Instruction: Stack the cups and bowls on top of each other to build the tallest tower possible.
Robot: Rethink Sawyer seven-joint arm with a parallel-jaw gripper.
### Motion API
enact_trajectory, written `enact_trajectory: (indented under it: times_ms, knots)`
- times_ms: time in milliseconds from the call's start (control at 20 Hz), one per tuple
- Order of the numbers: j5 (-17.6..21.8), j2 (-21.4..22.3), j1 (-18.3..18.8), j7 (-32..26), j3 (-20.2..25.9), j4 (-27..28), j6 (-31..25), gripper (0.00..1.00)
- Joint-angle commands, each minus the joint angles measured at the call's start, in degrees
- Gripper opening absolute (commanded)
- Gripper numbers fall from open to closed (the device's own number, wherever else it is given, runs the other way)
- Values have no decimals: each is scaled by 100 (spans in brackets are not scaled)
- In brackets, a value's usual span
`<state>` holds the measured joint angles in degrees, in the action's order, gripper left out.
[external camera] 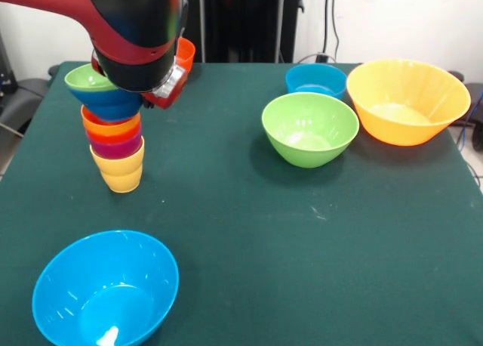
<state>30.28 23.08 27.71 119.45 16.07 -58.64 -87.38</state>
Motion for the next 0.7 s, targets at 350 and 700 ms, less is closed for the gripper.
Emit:
enact_trajectory:
  times_ms: [350, 700]
  knots:
    - [432, -78, -47, -1686, 197, 9, -58, 0]
    - [498, -62, -34, -1701, 184, 26, -113, 0]
